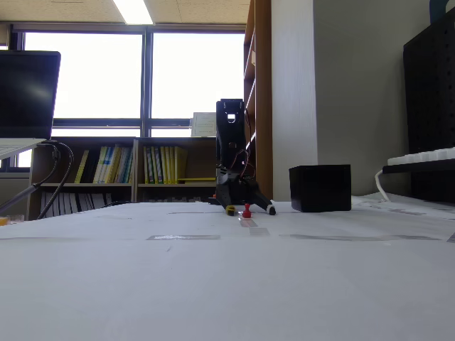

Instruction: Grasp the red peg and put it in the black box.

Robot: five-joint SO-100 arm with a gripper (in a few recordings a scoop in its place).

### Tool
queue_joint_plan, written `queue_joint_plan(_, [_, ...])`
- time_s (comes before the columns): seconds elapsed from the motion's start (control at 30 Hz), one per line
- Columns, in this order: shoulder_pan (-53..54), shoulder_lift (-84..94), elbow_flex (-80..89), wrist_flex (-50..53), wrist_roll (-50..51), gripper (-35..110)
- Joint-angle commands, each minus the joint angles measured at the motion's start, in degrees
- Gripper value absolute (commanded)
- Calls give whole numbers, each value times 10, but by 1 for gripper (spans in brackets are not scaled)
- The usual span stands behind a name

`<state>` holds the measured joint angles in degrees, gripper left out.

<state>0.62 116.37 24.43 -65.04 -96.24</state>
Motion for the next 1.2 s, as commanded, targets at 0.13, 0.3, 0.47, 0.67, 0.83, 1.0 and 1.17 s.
queue_joint_plan(0.13, [-8,25,33,-4,-1,34])
queue_joint_plan(0.3, [-10,23,37,2,-3,34])
queue_joint_plan(0.47, [-11,23,38,5,5,34])
queue_joint_plan(0.67, [-11,25,46,9,7,34])
queue_joint_plan(0.83, [-18,31,60,15,7,34])
queue_joint_plan(1.0, [-18,29,59,17,8,34])
queue_joint_plan(1.17, [-17,29,59,19,17,34])
